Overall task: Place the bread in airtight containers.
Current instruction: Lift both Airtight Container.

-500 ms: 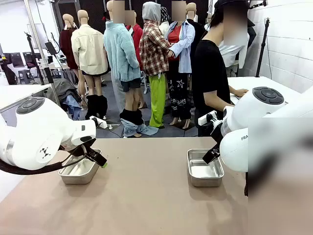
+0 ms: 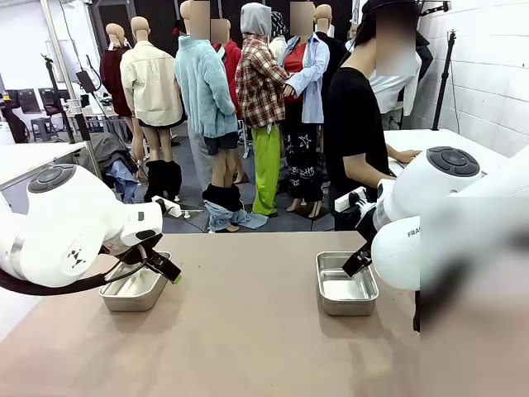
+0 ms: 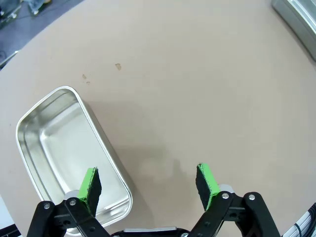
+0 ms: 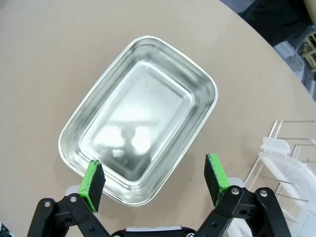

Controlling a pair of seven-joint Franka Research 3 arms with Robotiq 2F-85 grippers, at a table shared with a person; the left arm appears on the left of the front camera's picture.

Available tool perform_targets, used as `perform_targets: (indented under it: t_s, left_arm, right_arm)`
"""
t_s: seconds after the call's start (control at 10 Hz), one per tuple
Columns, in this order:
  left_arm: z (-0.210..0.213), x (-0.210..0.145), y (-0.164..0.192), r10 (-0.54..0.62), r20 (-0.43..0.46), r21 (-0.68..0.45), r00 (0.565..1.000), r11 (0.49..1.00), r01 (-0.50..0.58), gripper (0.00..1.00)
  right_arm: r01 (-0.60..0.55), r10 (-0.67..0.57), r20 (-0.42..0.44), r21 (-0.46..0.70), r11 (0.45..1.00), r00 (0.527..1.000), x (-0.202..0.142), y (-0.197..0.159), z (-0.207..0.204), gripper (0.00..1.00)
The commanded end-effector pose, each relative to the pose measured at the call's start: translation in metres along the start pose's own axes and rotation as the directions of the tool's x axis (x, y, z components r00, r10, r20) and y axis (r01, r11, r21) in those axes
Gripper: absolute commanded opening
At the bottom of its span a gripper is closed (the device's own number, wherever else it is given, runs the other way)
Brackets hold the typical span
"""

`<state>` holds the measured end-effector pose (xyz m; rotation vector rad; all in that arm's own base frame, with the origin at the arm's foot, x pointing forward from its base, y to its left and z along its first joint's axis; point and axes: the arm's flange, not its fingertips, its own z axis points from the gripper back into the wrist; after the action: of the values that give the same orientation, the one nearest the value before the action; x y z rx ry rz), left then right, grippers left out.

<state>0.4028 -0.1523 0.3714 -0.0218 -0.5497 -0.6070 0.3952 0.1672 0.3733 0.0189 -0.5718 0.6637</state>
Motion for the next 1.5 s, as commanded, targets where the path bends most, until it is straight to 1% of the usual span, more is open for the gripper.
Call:
perform_targets:
  t_s: [0.0,0.3,0.4,0.5,0.6,0.7,0.8,0.9,1.0,1.1,1.3,1.4]
  left_arm:
    - [0.000,0.000,0.001,0.002,0.000,0.001,1.000,1.000,-0.002,1.00]
    - [0.000,0.000,0.000,0.000,0.000,0.000,1.000,1.000,0.000,1.00]
    - [0.013,0.015,0.002,-0.023,0.042,0.024,0.999,0.999,0.022,1.00]
    - [0.033,0.029,0.007,-0.033,0.102,0.064,0.994,0.998,0.026,1.00]
    - [0.056,0.041,0.019,-0.034,0.150,0.102,0.988,0.995,0.019,1.00]
    - [0.076,0.047,0.036,-0.003,0.178,0.138,0.984,0.990,-0.022,1.00]
    - [0.095,0.048,0.061,0.031,0.172,0.179,0.985,0.982,-0.063,1.00]
    - [0.109,0.043,0.091,0.084,0.159,0.198,0.984,0.973,-0.115,1.00]
    - [0.117,0.028,0.125,0.144,0.117,0.196,0.983,0.967,-0.165,1.00]
    - [0.120,0.017,0.143,0.179,0.097,0.182,0.979,0.964,-0.195,1.00]
    - [0.120,-0.012,0.192,0.303,0.086,0.178,0.949,0.932,-0.314,1.00]
    - [0.118,-0.022,0.210,0.345,0.085,0.171,0.935,0.919,-0.355,1.00]
  right_arm:
    - [0.001,-0.001,0.000,0.000,1.000,1.000,0.000,0.000,0.000,1.00]
    - [0.000,0.000,0.000,0.000,1.000,1.000,0.000,0.000,0.000,1.00]
    - [-0.024,0.025,0.046,-0.029,0.999,0.999,0.012,-0.002,0.011,1.00]
    - [-0.040,0.047,0.096,-0.074,0.996,0.994,0.025,-0.009,0.027,1.00]
    - [-0.033,0.051,0.155,-0.117,0.993,0.987,0.037,-0.019,0.050,1.00]
    - [-0.003,0.035,0.200,-0.156,0.988,0.979,0.042,-0.034,0.072,1.00]
    - [0.057,-0.005,0.232,-0.217,0.974,0.973,0.037,-0.058,0.097,1.00]
    - [0.150,-0.080,0.264,-0.257,0.955,0.961,0.021,-0.089,0.123,1.00]
    - [0.238,-0.163,0.277,-0.265,0.934,0.947,-0.006,-0.121,0.148,1.00]
    - [0.341,-0.253,0.304,-0.284,0.896,0.918,-0.033,-0.147,0.165,1.00]
    - [0.496,-0.397,0.332,-0.304,0.814,0.856,-0.095,-0.185,0.180,1.00]
    - [0.570,-0.470,0.338,-0.325,0.755,0.815,-0.129,-0.201,0.181,1.00]
